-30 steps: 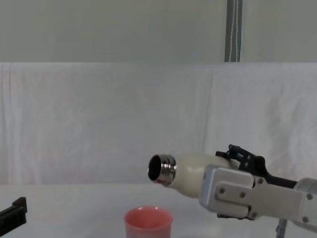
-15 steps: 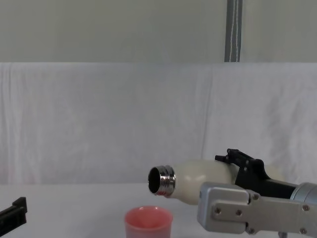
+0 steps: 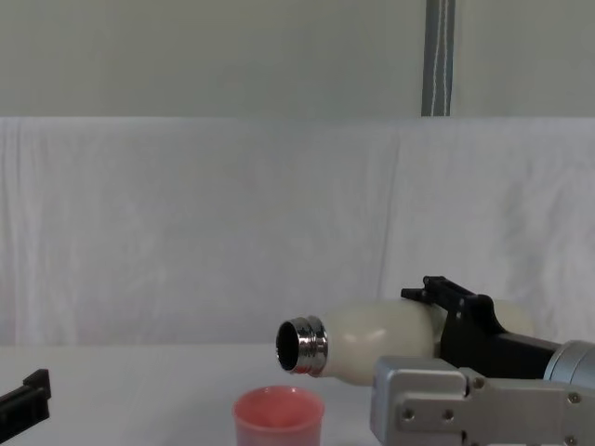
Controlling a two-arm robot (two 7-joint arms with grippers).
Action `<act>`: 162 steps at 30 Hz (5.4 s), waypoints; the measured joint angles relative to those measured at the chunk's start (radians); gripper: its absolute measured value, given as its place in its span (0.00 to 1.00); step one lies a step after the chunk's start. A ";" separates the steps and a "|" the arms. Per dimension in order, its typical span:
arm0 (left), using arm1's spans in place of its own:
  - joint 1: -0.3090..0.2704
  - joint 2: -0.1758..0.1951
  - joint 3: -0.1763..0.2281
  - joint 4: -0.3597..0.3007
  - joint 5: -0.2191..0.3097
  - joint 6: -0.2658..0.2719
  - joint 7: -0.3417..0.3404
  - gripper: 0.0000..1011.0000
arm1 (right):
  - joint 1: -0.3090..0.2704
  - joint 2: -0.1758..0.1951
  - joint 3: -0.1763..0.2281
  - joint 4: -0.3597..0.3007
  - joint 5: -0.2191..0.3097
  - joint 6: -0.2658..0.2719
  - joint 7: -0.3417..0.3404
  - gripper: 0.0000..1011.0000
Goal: Grasp the thermos with one hand and pour water into the cup lid.
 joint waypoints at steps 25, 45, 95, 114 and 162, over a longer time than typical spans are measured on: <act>0.000 0.000 0.000 0.000 0.000 0.000 0.000 0.99 | 0.012 0.016 -0.007 -0.012 -0.017 0.004 -0.003 0.94; 0.000 0.000 0.000 0.000 0.000 0.000 0.000 0.99 | 0.014 0.021 -0.001 -0.017 -0.012 0.004 0.001 0.94; 0.000 0.000 0.000 0.000 0.000 0.000 0.000 0.99 | 0.007 0.019 0.005 -0.033 0.004 0.008 0.013 0.94; 0.000 0.000 0.000 0.000 0.000 0.000 0.000 0.99 | -0.074 -0.032 0.142 -0.105 0.266 -0.026 0.064 0.94; 0.000 0.000 0.000 0.000 0.000 0.000 0.000 0.99 | -0.266 -0.174 0.482 -0.200 1.052 0.039 0.226 0.94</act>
